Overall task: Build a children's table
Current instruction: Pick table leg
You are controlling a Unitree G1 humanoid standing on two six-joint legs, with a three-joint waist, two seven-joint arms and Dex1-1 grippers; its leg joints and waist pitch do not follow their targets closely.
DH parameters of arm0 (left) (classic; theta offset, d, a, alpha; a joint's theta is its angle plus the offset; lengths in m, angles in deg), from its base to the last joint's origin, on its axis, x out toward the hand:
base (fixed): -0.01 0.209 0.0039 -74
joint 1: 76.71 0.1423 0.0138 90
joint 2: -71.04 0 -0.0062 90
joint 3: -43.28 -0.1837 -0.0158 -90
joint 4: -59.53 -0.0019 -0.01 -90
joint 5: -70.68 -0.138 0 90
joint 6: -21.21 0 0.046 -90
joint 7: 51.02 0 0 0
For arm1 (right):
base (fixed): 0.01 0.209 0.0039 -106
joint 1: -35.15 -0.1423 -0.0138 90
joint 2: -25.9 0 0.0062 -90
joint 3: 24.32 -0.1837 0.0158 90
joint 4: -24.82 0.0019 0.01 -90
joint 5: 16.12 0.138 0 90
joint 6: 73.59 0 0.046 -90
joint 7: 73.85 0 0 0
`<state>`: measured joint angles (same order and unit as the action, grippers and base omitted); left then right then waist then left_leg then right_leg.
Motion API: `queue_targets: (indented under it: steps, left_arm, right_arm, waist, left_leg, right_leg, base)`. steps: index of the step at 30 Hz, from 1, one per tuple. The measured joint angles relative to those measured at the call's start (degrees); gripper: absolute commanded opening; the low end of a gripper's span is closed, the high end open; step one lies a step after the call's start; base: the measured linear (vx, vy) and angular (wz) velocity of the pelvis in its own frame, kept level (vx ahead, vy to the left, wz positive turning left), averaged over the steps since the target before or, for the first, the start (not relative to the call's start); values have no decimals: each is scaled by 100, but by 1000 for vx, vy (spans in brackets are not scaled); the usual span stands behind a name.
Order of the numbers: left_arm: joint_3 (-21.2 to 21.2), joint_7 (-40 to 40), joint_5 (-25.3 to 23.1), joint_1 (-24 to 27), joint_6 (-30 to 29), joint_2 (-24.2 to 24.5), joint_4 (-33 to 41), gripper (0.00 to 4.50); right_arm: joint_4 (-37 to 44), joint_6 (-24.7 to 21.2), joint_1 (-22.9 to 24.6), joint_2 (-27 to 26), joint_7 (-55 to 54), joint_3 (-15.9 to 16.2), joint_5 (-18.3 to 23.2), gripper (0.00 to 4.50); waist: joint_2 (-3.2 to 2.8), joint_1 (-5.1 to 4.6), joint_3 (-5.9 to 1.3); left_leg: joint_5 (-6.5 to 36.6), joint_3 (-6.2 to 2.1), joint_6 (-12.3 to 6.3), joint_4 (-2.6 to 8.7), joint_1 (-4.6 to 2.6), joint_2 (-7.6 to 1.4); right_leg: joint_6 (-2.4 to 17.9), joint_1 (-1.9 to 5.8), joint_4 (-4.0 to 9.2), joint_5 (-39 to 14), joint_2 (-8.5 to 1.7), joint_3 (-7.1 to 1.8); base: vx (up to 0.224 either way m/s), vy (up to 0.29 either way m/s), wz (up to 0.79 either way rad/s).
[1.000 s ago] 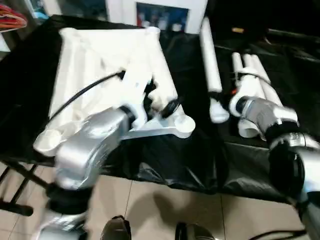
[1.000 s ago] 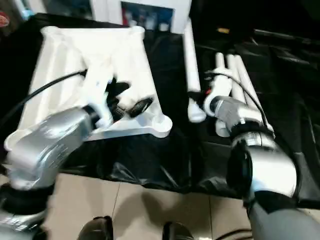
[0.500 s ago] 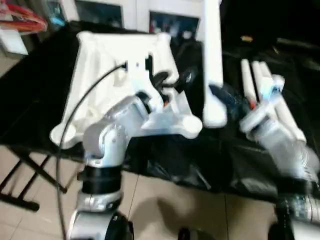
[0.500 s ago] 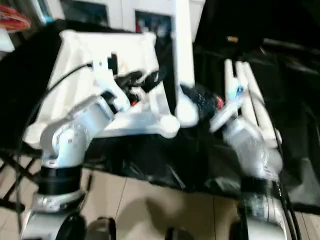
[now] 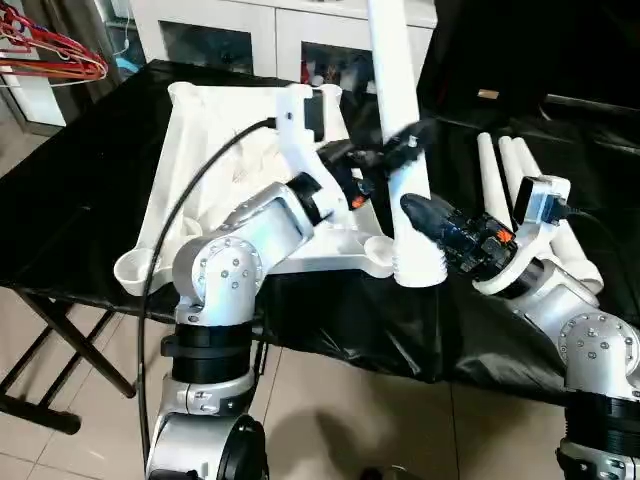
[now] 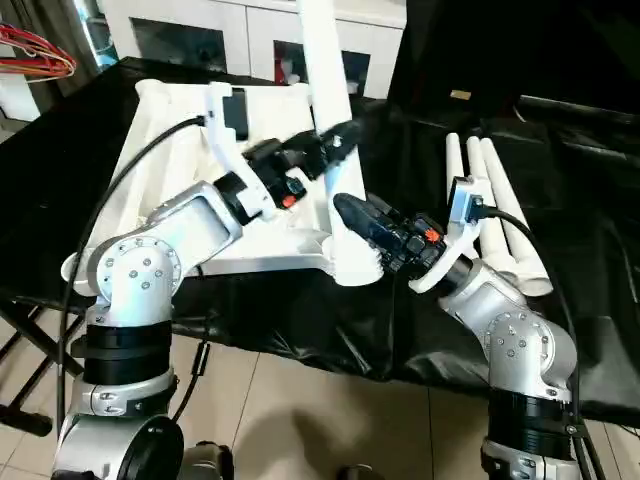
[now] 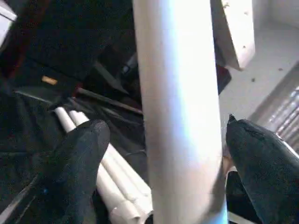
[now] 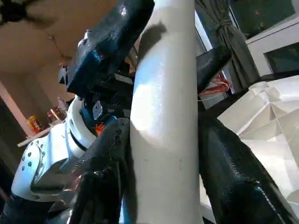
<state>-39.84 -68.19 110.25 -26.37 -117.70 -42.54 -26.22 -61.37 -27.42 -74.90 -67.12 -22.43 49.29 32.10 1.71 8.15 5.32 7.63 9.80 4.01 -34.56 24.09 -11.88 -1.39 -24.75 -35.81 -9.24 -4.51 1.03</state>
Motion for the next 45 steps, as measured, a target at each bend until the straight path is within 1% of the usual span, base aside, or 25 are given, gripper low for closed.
queue_targets:
  steps: [2, 3, 6, 9, 11, 12, 13, 16, 17, 20, 23, 26, 30, 36, 37, 38, 39, 40, 41, 42, 43, 44, 45]
  left_arm:
    - [30, -4, 123, 0, -61, 0, -3, 450]
    - [60, -4, 159, 0, -96, 0, -4, 422]
    - [130, 9, 290, 0, -215, 1, -7, 412]
    - [165, 33, 380, 0, -330, 4, -10, 373]
    - [161, 43, 416, 0, -350, 4, -10, 364]
    - [155, 40, 448, 0, -353, 12, -10, 339]
    - [144, 36, 452, 0, -352, 14, -10, 339]
    - [114, -2, 443, 0, -352, 46, -21, 307]
    - [112, -4, 441, 0, -352, 54, -27, 307]
    - [44, -21, 415, 0, -357, 104, -35, 277]
    - [-79, -97, 346, 0, -364, 160, -101, 264]
    - [-94, -115, 345, 0, -361, 162, -144, 229]
    - [-112, -178, 353, 0, -359, 183, -175, 201]
    - [-120, -262, 354, -32, -327, 206, -261, 193]
    - [-120, -266, 354, -39, -303, 209, -274, 193]
    - [-141, -265, 331, -42, -253, 226, -276, 193]
    - [-189, -264, 295, -57, -201, 247, -276, 193]
    - [-235, -264, 246, -79, -181, 268, -276, 193]
    - [-277, -261, 172, -115, -142, 294, -276, 193]
    - [-335, -249, 45, -159, -46, 349, -276, 193]
    - [-376, -246, -49, -186, 27, 399, -275, 193]
    - [-418, -248, -127, -201, 80, 459, -270, 193]
    - [-461, -251, -218, -205, 134, 516, -268, 193]
  right_arm:
    - [28, -23, 35, 8, -28, -1, 62, 188]
    - [29, -54, 49, 8, -42, 1, 68, 188]
    - [34, -57, 106, 33, -79, 7, 86, 188]
    - [37, -61, 142, 58, -156, 9, 90, 188]
    - [38, -61, 142, 71, -171, 24, 89, 188]
    - [43, -61, 145, 83, -174, 55, 86, 188]
    - [43, -61, 151, 91, -176, 81, 85, 188]
    - [65, -60, 174, 105, -172, 117, 86, 188]
    - [67, -60, 175, 119, -166, 121, 86, 188]
    - [121, -60, 221, 174, -160, 140, 86, 188]
    - [192, -60, 242, 234, -155, 226, 85, 188]
    - [205, -58, 244, 252, -148, 248, 85, 188]
    - [205, -45, 245, 310, -144, 318, 70, 187]
    - [205, -14, 245, 354, -152, 339, 59, 186]
    - [205, 30, 245, 361, -154, 350, 42, 242]
    - [205, 50, 241, 375, -161, 357, 36, 242]
    - [206, 57, 236, 401, -168, 360, 33, 256]
    - [207, 55, 231, 415, -214, 362, 14, 256]
    - [210, 49, 227, 435, -269, 364, -12, 276]
    - [225, 51, 226, 476, -314, 384, -75, 276]
    - [247, 56, 225, 513, -363, 403, -126, 297]
    - [280, 66, 225, 556, -414, 432, -187, 297]
    - [294, 77, 224, 598, -486, 455, -255, 308]
  waist:
    - [0, -1, -1]
    - [0, -3, -1]
    - [-6, -3, -5]
    - [-9, -3, -7]
    - [-9, -3, -7]
    - [-9, -3, -7]
    - [-10, -2, -7]
    - [-14, 2, -9]
    - [-21, 3, -13]
    - [-43, 6, -27]
    - [-86, 5, -53]
    - [-119, 5, -74]
    - [-135, 11, -83]
    - [-144, 10, -89]
    - [-145, 10, -90]
    - [-147, 10, -91]
    - [-148, 10, -91]
    - [-148, 9, -91]
    - [-148, 8, -92]
    - [-149, 6, -92]
    - [-148, 5, -92]
    - [-148, 7, -92]
    - [-145, 0, -93]
  left_leg:
    - [0, -2, 0, 0, 0, 0]
    - [0, -2, 0, 0, 1, 1]
    - [0, -5, 0, 5, 3, 0]
    - [0, -6, 0, 6, 3, 0]
    - [0, -5, 0, 6, 2, 0]
    - [0, -4, 0, 6, 2, 0]
    - [0, -4, 0, 6, 1, 0]
    - [0, 0, 0, 5, 1, 2]
    - [0, 0, 0, 6, 1, 2]
    - [0, 0, 0, 6, 1, 1]
    - [0, 3, 0, 6, 1, 3]
    - [0, 9, 0, 6, 0, 3]
    - [0, 3, 0, 9, -1, -1]
    - [0, 3, 0, 8, -2, 1]
    - [0, 2, 0, 8, -2, 1]
    - [0, 1, 0, 8, -2, 1]
    - [0, -1, 0, 9, -2, 0]
    - [0, -1, 0, 8, -2, 0]
    - [0, -2, 0, 9, -2, 0]
    - [0, -3, 0, 9, -2, 0]
    - [0, -3, 0, 9, -3, 0]
    - [0, -4, 0, 9, -3, 0]
    - [0, -2, 0, 9, -4, 0]
  right_leg:
    - [0, 0, 11, 0, 0, 2]
    - [0, 0, 17, 0, 0, 2]
    - [-2, 6, 51, 2, 0, 9]
    - [-1, 14, 77, 3, -2, 11]
    - [-1, 16, 79, 4, -6, 8]
    - [0, 18, 79, 8, -9, 8]
    - [-4, 20, 80, 11, -11, 8]
    - [-41, 25, 79, 54, -25, 10]
    - [-41, 26, 79, 55, -26, 13]
    - [-42, 33, 78, 56, -33, 25]
    - [-42, 40, 79, 57, -46, 42]
    - [-42, 55, 78, 57, -77, 97]
    - [-46, 70, 81, 54, -77, 123]
    - [-50, 78, 83, 51, -82, 125]
    - [-51, 78, 83, 51, -82, 126]
    - [-51, 79, 83, 51, -83, 127]
    - [-51, 80, 83, 51, -83, 128]
    - [-51, 81, 83, 51, -82, 128]
    - [-51, 80, 83, 51, -82, 129]
    - [-52, 80, 82, 51, -83, 129]
    - [-53, 81, 83, 51, -82, 131]
    - [-53, 81, 82, 51, -82, 131]
    - [-54, 81, 82, 51, -82, 130]
  base:
    - [0, 0, 0]
    - [0, 0, 0]
    - [0, 0, 0]
    - [0, 0, 0]
    - [0, 0, 0]
    - [0, 0, 0]
    - [0, 0, 0]
    - [0, 0, 0]
    - [0, 0, 0]
    - [0, 0, 0]
    - [0, 0, 0]
    - [0, 0, 0]
    - [0, 0, 0]
    - [0, 0, 0]
    - [0, 0, 0]
    - [0, 0, 0]
    - [0, 0, 0]
    - [0, 0, 0]
    - [0, 0, 0]
    - [0, 0, 0]
    - [0, 0, 0]
    - [0, 0, 0]
    - [0, 0, 0]
